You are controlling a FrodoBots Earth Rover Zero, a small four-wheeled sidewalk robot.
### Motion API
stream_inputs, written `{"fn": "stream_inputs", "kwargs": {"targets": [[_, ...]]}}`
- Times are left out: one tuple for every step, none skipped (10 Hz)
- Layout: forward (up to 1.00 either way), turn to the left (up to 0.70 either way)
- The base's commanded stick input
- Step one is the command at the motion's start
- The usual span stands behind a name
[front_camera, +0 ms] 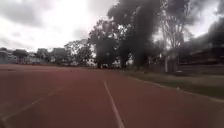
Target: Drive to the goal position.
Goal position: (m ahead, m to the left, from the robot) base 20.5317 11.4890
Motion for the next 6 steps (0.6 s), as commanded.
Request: {"fn": "stream_inputs", "kwargs": {"targets": [[0.7, 0.0], [0.7, 0.0], [0.7, 0.0], [0.7, 0.0], [0.7, 0.0], [0.7, 0.0]]}}
